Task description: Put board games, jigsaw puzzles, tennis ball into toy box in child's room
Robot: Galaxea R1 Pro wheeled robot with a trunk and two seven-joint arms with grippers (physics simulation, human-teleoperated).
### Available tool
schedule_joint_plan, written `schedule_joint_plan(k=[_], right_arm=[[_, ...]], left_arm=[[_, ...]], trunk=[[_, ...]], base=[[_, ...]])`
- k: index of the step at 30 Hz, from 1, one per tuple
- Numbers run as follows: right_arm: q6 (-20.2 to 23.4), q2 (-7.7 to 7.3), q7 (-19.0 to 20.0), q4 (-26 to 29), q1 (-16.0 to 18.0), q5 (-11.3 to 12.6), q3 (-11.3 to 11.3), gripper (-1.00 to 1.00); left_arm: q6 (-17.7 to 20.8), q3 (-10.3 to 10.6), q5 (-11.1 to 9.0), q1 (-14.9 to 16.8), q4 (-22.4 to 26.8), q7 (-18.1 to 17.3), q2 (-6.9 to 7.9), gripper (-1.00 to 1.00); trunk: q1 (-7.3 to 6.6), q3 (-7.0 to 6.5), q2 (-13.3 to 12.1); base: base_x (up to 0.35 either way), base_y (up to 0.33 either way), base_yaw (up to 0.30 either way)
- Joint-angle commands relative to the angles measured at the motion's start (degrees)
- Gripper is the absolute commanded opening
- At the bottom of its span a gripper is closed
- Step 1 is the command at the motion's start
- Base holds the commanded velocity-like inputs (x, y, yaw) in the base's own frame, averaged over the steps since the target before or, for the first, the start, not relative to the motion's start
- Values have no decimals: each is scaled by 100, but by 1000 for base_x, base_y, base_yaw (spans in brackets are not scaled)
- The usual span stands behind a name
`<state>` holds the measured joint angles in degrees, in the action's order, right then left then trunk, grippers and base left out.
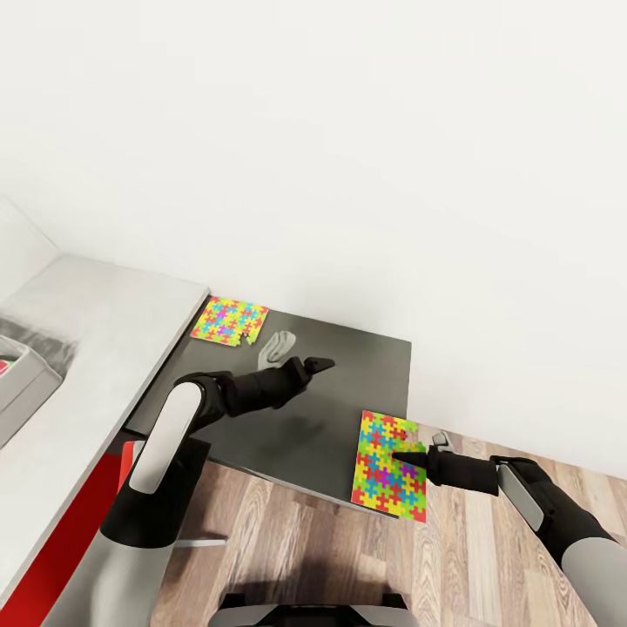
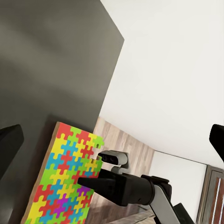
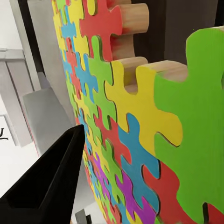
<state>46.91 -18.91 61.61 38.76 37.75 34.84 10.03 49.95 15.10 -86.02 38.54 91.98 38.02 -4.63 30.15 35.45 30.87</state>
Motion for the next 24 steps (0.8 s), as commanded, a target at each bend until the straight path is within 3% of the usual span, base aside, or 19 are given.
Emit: schedule_joint_plan(k=[1, 24], right_arm=[[29, -6, -7, 0, 6, 45, 16, -100], [37, -39, 23, 59, 12, 51, -11, -100]], left_arm=[[6, -1, -55, 4, 4, 61, -3, 100], [-2, -6, -36, 0, -2, 52, 1, 100]], trunk=[[2, 6, 7], [2, 6, 7]], base=[[0, 0, 2], [0, 0, 0]])
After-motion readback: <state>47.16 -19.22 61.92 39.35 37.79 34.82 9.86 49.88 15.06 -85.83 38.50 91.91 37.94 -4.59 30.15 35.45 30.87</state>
